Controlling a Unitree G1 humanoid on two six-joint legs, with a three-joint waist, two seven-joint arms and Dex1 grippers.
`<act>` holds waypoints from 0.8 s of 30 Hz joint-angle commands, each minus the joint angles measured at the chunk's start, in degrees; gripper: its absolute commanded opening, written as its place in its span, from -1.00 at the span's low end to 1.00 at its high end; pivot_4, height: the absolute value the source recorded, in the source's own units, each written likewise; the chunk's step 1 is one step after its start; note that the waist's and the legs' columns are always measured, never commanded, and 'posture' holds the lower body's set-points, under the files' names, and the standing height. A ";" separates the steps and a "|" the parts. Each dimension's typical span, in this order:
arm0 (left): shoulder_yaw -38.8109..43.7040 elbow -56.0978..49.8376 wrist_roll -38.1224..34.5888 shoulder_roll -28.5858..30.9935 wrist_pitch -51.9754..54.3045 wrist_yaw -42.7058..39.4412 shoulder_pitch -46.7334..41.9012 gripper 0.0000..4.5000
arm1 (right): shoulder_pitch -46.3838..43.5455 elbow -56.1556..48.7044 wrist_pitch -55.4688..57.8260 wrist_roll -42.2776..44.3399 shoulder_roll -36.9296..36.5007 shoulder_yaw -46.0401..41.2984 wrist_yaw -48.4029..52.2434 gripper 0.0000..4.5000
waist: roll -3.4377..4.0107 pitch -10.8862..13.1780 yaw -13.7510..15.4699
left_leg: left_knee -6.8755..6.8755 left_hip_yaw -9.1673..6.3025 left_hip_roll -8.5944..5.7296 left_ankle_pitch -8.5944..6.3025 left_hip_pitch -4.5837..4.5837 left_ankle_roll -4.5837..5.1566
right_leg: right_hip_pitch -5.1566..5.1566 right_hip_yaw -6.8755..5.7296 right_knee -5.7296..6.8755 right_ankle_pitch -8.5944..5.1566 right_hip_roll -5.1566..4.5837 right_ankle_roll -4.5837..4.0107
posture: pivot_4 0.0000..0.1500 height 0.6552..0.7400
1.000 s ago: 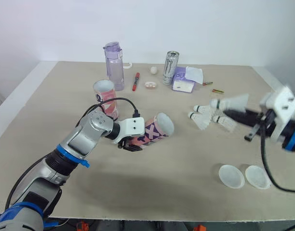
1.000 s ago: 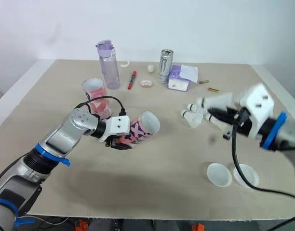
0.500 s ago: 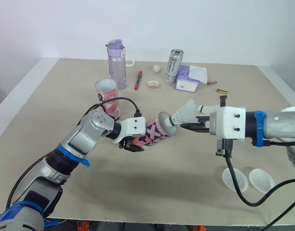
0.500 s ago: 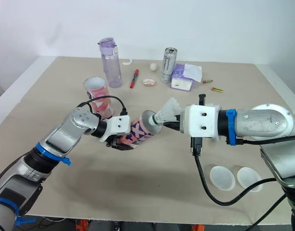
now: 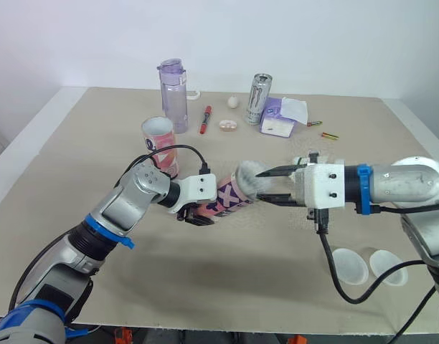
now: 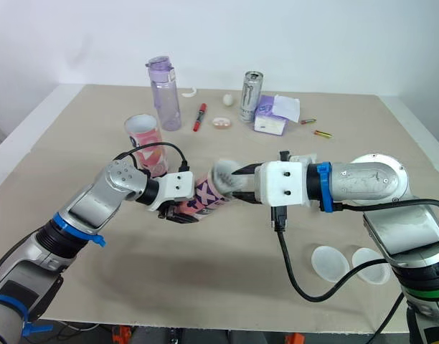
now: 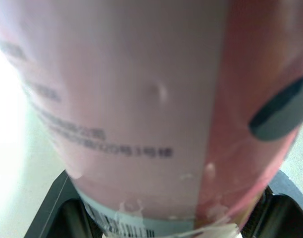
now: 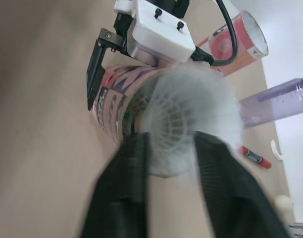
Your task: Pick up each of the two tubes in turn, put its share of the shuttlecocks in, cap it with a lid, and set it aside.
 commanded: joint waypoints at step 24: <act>0.00 2.29 1.42 -1.03 -2.19 0.22 -1.56 0.27 | -13.22 6.12 18.44 10.83 1.83 2.65 3.09 -0.49 | 0.01 -0.01 -0.01 | 0.15 0.04 0.05 0.03 0.03 0.05 | 0.01 0.02 0.09 0.10 0.04 -0.04 | 1.00 1.00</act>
